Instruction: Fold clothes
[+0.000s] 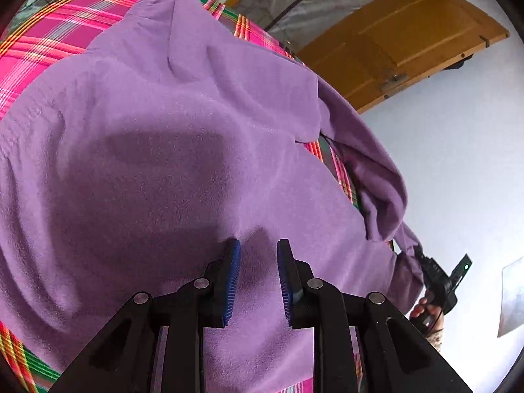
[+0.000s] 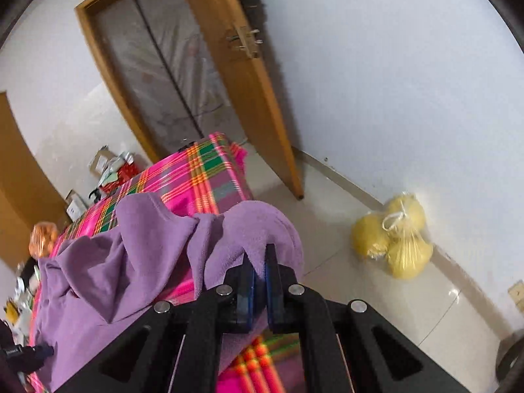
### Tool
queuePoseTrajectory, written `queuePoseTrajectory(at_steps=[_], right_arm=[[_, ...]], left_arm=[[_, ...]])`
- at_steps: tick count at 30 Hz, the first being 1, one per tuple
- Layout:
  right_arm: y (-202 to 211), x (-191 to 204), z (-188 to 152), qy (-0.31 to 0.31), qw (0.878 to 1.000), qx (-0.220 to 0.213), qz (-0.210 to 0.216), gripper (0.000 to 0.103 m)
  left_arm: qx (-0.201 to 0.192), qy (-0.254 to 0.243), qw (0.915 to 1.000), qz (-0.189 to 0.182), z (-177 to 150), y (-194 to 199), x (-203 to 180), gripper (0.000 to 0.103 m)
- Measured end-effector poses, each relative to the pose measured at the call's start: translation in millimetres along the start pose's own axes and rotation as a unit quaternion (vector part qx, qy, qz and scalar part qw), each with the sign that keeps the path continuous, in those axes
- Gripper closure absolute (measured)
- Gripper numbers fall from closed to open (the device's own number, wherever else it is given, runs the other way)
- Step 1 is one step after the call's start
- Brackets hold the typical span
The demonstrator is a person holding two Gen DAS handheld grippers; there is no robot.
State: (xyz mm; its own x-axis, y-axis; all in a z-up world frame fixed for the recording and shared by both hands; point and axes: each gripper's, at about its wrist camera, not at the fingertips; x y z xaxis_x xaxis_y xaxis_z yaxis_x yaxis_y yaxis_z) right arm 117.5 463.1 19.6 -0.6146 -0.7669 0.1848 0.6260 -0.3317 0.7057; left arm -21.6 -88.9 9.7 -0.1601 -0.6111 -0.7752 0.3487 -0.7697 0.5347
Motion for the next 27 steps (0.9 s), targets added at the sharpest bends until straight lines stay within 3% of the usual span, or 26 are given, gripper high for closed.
queuePoseTrajectory(at_steps=[10, 16, 17, 19, 27], right_arm=[[-10, -33, -12, -0.04, 0.999, 0.022, -0.019, 0.096], [-7, -29, -15, -0.019, 0.998, 0.03, -0.051, 0.09], [-5, -28, -15, -0.014, 0.998, 0.028, -0.062, 0.082], [2, -20, -16, 0.016, 0.995, 0.008, -0.096, 0.072], [27, 17, -14, 0.074, 0.984, -0.077, -0.142, 0.071]], left_arm=[[-0.006, 0.003, 1.0, -0.002, -2, 1, 0, 0.079], [-0.009, 0.005, 0.9999, -0.003, -3, 1, 1, 0.079], [-0.009, 0.005, 0.9999, -0.003, -3, 1, 1, 0.079], [-0.009, 0.006, 0.9999, -0.004, -4, 2, 1, 0.079], [-0.013, 0.007, 0.9999, -0.002, -5, 2, 1, 0.079]])
Point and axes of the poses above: each gripper's, at about its wrist camera, not at the fingertips, and y roughly against the way its jaws point, x to its left, z to its top, and after that the axes turned 12 degrees about -z, right-handed
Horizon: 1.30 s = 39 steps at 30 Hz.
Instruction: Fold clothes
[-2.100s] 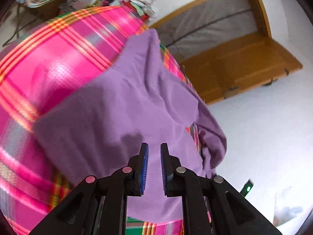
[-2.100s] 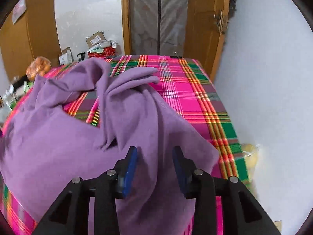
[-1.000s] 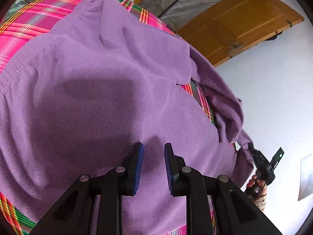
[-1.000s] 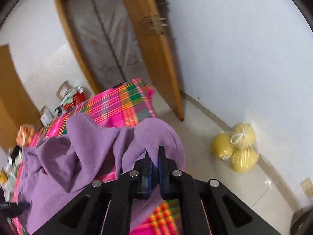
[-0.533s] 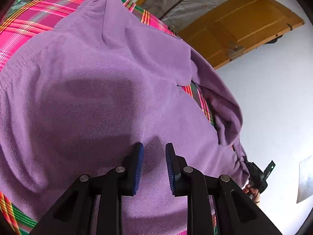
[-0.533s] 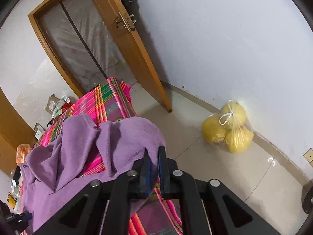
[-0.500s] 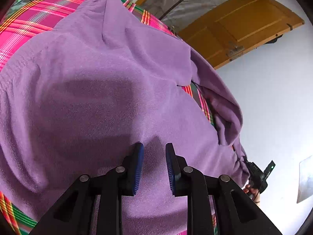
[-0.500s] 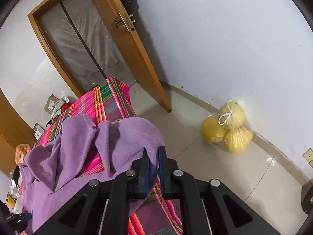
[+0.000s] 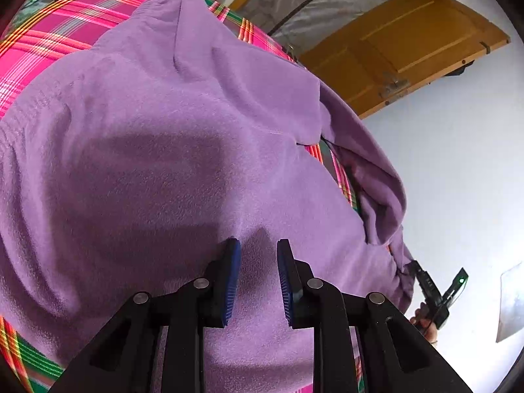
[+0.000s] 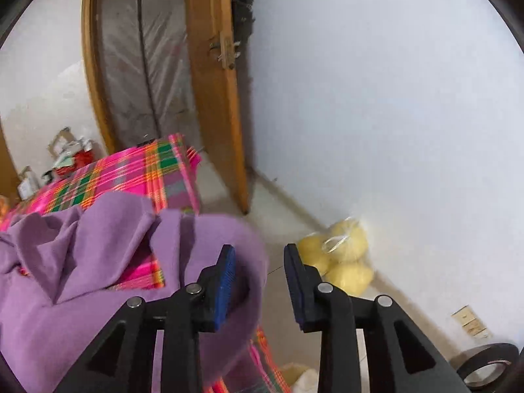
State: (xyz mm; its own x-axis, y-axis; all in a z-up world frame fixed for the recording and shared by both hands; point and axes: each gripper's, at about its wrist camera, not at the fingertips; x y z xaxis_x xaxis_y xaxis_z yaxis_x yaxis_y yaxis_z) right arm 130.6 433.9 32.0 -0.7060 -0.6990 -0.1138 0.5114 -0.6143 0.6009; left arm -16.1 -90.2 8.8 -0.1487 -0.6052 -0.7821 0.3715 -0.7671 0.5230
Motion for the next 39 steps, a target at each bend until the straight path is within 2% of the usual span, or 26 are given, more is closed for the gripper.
queuePoseTrajectory(at_steps=[1, 3, 6, 10, 11, 12, 14, 19, 23, 28, 31, 32, 33, 34, 39], right_arm=[[5, 3, 1, 0.004, 1.0, -0.016, -0.005, 0.071], [10, 12, 0, 0.022, 0.999, -0.029, 0.02, 0.069], [-13, 33, -3, 0.06, 0.993, 0.041, 0.092, 0.064], [-34, 49, -9, 0.08, 0.988, 0.088, 0.103, 0.064], [-35, 50, -10, 0.081, 0.987, 0.09, 0.108, 0.068], [-35, 49, -9, 0.08, 0.987, 0.089, 0.11, 0.082], [-35, 44, -5, 0.073, 0.988, 0.083, 0.113, 0.098], [-42, 9, 5, 0.012, 0.994, 0.08, 0.069, 0.101], [-44, -12, 9, -0.004, 0.997, 0.074, 0.032, 0.101], [-45, -22, 14, -0.004, 0.998, 0.063, 0.029, 0.101], [-40, -12, 16, 0.011, 0.996, 0.054, 0.068, 0.098], [-40, -3, 15, 0.028, 0.994, 0.06, 0.091, 0.086], [-40, 5, 15, 0.045, 0.99, 0.066, 0.114, 0.069], [-41, 13, 14, 0.061, 0.988, 0.07, 0.122, 0.064], [-52, 43, 5, 0.108, 0.981, 0.097, 0.128, 0.061]], left_arm=[[0.0, 0.001, 1.0, 0.0, 0, 0, 0, 0.079], [-0.001, 0.0, 1.0, -0.001, -1, 1, 0, 0.079], [-0.002, 0.001, 1.0, -0.001, 0, 1, 1, 0.079], [-0.001, 0.001, 1.0, -0.001, 0, 1, 1, 0.079], [0.0, 0.002, 1.0, -0.001, 0, 2, 2, 0.079], [0.0, 0.003, 1.0, -0.002, 0, 2, 2, 0.079], [0.0, 0.003, 1.0, -0.003, 1, 3, 3, 0.079], [0.0, 0.004, 1.0, -0.005, 1, 3, 4, 0.079], [0.0, 0.007, 0.9999, -0.007, 2, 5, 6, 0.079], [-0.002, 0.008, 1.0, -0.003, 4, 8, 7, 0.079], [-0.002, 0.009, 1.0, 0.0, 4, 8, 7, 0.079], [-0.002, 0.009, 1.0, 0.001, 4, 8, 7, 0.079], [-0.002, 0.009, 1.0, 0.001, 4, 9, 7, 0.079], [-0.002, 0.009, 1.0, 0.001, 4, 9, 7, 0.079], [-0.002, 0.01, 0.9999, 0.003, 4, 8, 7, 0.079]])
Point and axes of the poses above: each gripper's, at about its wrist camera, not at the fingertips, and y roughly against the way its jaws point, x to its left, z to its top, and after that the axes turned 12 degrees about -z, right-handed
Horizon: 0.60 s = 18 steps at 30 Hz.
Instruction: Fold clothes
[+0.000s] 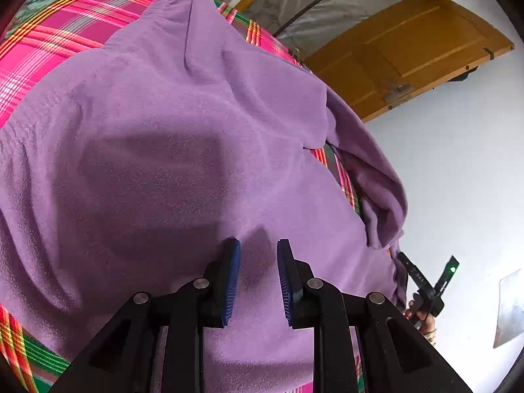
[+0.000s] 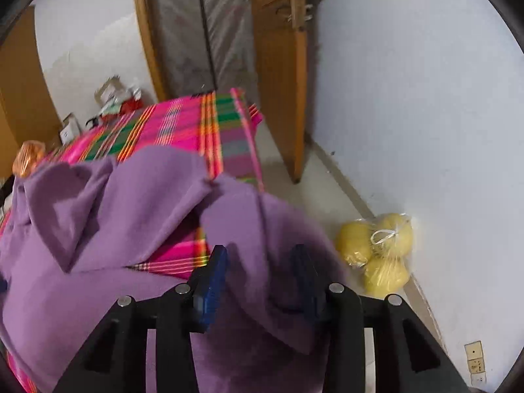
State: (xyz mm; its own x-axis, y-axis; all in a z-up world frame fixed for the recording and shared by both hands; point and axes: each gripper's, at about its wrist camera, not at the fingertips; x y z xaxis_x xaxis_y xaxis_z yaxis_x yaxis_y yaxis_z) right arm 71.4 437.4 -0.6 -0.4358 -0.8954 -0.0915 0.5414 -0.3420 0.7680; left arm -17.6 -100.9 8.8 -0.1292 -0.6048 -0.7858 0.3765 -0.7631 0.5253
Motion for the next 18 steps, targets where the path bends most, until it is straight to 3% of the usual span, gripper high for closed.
queuePoseTrajectory(at_steps=[2, 3, 4, 10, 18], right_arm=[[-5, 5, -1, 0.004, 1.0, 0.008, 0.001, 0.07], [-3, 6, -1, 0.005, 1.0, 0.003, 0.003, 0.089], [-1, 6, 0, 0.006, 1.0, -0.002, 0.003, 0.099], [15, -21, 3, -0.042, 0.997, -0.035, -0.05, 0.1], [32, -78, -6, -0.102, 0.987, -0.033, -0.119, 0.1]], left_arm=[[0.0, 0.0, 1.0, 0.0, 0, -1, 0, 0.079], [0.0, 0.0, 1.0, 0.0, 0, -1, 0, 0.079], [0.0, 0.0, 1.0, 0.0, 0, -1, 0, 0.079], [0.0, 0.001, 1.0, -0.002, 0, -2, 0, 0.079], [-0.002, 0.003, 1.0, -0.001, 0, 0, 0, 0.079]])
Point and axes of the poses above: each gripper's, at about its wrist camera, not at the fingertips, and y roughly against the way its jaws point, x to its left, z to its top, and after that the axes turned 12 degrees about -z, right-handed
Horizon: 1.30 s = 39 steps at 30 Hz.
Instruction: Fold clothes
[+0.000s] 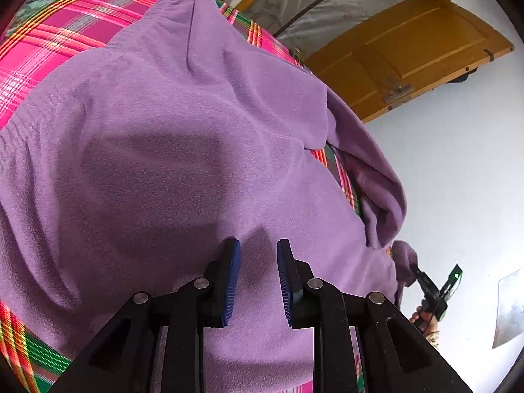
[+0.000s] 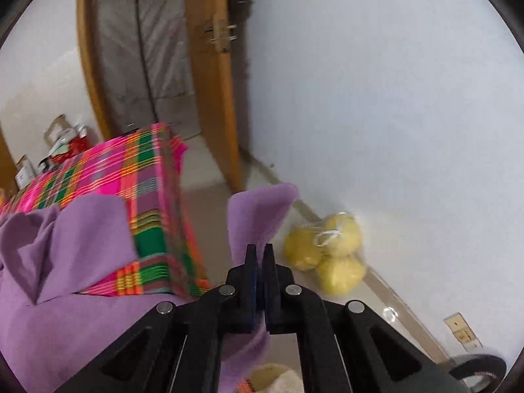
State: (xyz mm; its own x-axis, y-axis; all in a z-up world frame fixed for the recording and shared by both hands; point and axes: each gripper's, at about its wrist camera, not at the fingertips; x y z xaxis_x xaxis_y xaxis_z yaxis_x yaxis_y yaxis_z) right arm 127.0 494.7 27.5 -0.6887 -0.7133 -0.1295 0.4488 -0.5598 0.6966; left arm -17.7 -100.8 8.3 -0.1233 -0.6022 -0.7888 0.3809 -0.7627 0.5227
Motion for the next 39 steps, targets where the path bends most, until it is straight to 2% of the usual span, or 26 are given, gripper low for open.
queuePoseTrajectory(at_steps=[5, 10, 12, 16, 18, 22, 25, 30, 36, 39], right_arm=[[0, -27, -1, -0.029, 0.998, 0.022, -0.044, 0.098], [14, -37, -1, -0.06, 0.998, 0.022, -0.014, 0.097], [22, -29, 2, -0.054, 0.998, 0.016, 0.0, 0.09], [43, 12, 2, -0.002, 0.998, -0.005, 0.067, 0.083], [52, 41, 0, 0.027, 0.994, -0.007, 0.105, 0.074], [68, 97, -4, 0.085, 0.981, -0.01, 0.176, 0.069], [78, 131, -10, 0.127, 0.969, -0.014, 0.212, 0.061], [93, 177, -19, 0.184, 0.956, -0.026, 0.227, 0.047], [102, 218, -20, 0.219, 0.943, -0.031, 0.247, 0.044], [99, 242, -23, 0.241, 0.939, -0.032, 0.242, 0.042]], left_arm=[[-0.004, -0.002, 1.0, 0.006, 0, 9, 1, 0.079], [-0.019, -0.008, 0.9996, 0.018, 5, 27, 5, 0.079], [-0.03, -0.008, 0.9993, 0.023, 10, 37, 7, 0.079], [-0.057, -0.011, 0.9975, 0.039, 26, 59, 13, 0.079], [-0.069, -0.015, 0.9963, 0.049, 37, 69, 15, 0.079], [-0.091, -0.022, 0.9929, 0.074, 65, 88, 21, 0.079], [-0.103, -0.02, 0.9903, 0.092, 87, 99, 28, 0.079], [-0.109, -0.026, 0.9881, 0.106, 119, 108, 40, 0.079], [-0.101, -0.017, 0.99, 0.097, 150, 100, 61, 0.079], [-0.093, 0.0, 0.993, 0.073, 159, 92, 72, 0.079]])
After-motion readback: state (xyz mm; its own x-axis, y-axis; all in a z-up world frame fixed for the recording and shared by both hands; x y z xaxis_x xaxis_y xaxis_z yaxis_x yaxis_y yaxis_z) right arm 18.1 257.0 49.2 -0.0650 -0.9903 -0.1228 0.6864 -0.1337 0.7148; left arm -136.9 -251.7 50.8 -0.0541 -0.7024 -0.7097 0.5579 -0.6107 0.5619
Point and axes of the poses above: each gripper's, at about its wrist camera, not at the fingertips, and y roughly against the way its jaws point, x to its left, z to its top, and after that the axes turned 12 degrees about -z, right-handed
